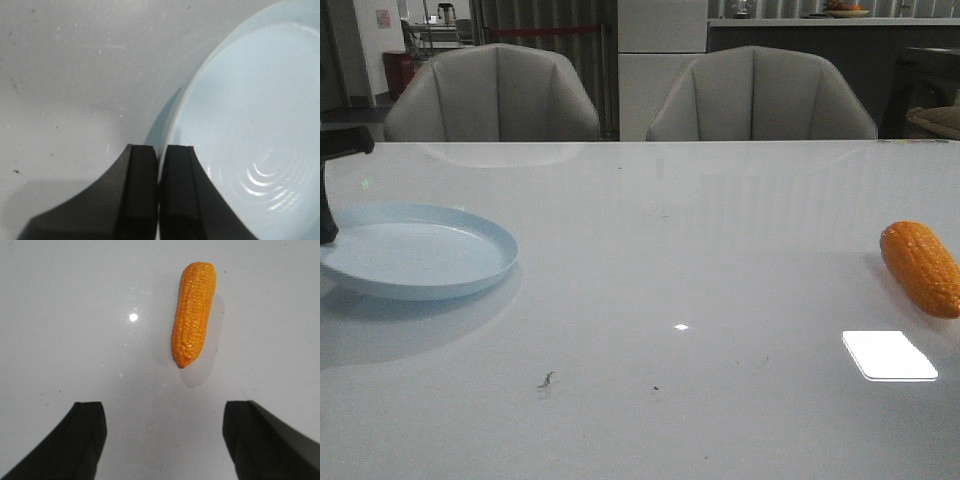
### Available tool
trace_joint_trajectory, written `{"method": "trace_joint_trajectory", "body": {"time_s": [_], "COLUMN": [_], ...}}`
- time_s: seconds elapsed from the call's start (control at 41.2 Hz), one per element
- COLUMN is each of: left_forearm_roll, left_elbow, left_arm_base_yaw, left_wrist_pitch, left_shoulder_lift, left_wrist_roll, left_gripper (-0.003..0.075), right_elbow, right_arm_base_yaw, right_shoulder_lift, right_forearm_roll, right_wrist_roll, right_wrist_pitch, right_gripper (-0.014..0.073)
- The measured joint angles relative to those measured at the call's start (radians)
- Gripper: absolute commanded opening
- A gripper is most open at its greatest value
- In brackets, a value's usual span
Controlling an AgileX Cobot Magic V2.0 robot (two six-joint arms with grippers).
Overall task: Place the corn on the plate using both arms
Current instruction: 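Lower the left gripper to the light blue plate's rim and grip it, then slide the plate toward the table center, release, and lift the left gripper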
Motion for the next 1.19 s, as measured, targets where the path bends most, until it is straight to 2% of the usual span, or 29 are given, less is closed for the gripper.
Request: {"method": "trace_joint_trajectory", "body": {"time_s": [0.146,0.315,0.801,0.995,1.189], "left_forearm_roll": [-0.044,-0.096,-0.134,-0.134,-0.129], "left_elbow": [-0.125,-0.198,-0.212,-0.215,-0.215], "left_arm_base_yaw": [-0.032,-0.114,-0.378,-0.41,-0.411], "left_wrist_pitch": [0.085,0.138,0.095,0.089,0.142], "left_shoulder_lift": [0.0,0.0,0.002,0.026,0.128], "left_wrist_roll": [0.019,0.043,0.05,0.05,0.05], "left_gripper": [0.0094,0.0094,0.0094,0.0097,0.0097], "right_elbow": [0.0,0.0,0.0,0.0,0.0], "right_arm_base_yaw": [0.0,0.0,0.0,0.0,0.0], "right_shoulder_lift": [0.0,0.0,0.0,0.0,0.0], "right_forearm_roll": [0.0,0.0,0.0,0.0,0.0], "right_wrist_roll": [0.0,0.0,0.0,0.0,0.0], "right_wrist_pitch": [0.0,0.0,0.0,0.0,0.004], "right_gripper": [0.0593,0.0593,0.0593,0.0593,0.0593]}}
